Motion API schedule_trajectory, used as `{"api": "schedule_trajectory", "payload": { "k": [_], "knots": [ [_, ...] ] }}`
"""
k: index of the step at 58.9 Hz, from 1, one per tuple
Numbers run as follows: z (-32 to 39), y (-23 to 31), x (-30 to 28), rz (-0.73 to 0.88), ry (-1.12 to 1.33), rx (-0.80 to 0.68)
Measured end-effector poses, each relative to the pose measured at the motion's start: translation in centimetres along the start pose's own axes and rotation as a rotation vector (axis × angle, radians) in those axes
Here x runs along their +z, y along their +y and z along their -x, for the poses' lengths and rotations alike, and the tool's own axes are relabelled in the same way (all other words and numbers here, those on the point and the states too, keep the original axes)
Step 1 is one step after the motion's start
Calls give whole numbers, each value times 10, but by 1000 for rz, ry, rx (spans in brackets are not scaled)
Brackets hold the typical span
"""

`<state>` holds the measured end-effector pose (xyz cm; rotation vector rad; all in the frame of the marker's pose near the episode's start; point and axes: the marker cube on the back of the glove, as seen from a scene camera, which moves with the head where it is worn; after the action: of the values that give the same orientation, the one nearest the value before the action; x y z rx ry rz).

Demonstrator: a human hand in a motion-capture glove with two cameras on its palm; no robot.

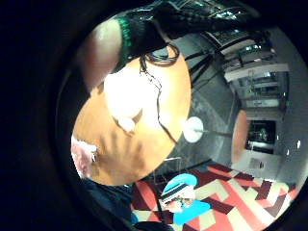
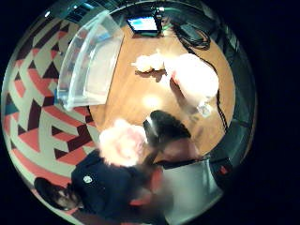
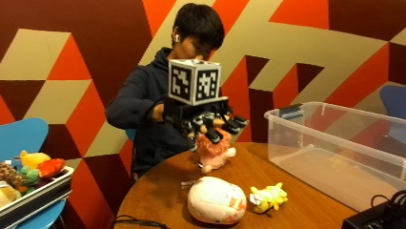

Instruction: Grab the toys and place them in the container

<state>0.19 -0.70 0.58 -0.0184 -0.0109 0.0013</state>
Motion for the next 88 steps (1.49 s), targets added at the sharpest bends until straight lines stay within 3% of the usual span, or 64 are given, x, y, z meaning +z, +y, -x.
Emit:
{"api": "schedule_trajectory", "payload": {
  "k": [19, 43, 54, 71, 88],
  "knots": [
    [-5, -55, 104, 268, 4, 45],
    [-14, -72, 116, 7, -75, 26],
    [25, -52, 44, -101, -256, -124],
    [144, 0, -112, -503, -471, -358],
    [259, -34, -142, -673, -722, -509]
  ]
}}
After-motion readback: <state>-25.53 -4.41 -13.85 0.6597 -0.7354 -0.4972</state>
